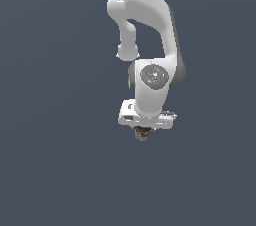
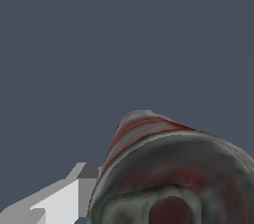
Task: Pick up the object and move it to a goal position.
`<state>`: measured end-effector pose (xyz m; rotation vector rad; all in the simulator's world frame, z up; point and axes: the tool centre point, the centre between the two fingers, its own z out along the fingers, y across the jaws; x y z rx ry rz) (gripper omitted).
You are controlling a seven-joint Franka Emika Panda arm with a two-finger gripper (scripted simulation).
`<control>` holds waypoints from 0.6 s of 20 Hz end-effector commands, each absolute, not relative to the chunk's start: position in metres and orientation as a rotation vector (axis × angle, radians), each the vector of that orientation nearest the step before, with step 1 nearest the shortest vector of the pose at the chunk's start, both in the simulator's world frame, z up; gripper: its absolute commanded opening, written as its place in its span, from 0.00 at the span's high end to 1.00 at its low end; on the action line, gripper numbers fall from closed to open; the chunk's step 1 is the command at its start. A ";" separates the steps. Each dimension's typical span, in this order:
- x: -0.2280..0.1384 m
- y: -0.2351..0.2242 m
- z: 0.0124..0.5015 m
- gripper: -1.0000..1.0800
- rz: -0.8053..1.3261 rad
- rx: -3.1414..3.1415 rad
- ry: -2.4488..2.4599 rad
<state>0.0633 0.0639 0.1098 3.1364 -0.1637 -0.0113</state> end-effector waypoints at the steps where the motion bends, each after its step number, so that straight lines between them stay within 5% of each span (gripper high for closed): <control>1: 0.060 0.050 0.129 1.00 -0.003 3.137 -0.165; 12: 0.031 -0.032 0.232 1.00 -0.002 3.139 -0.166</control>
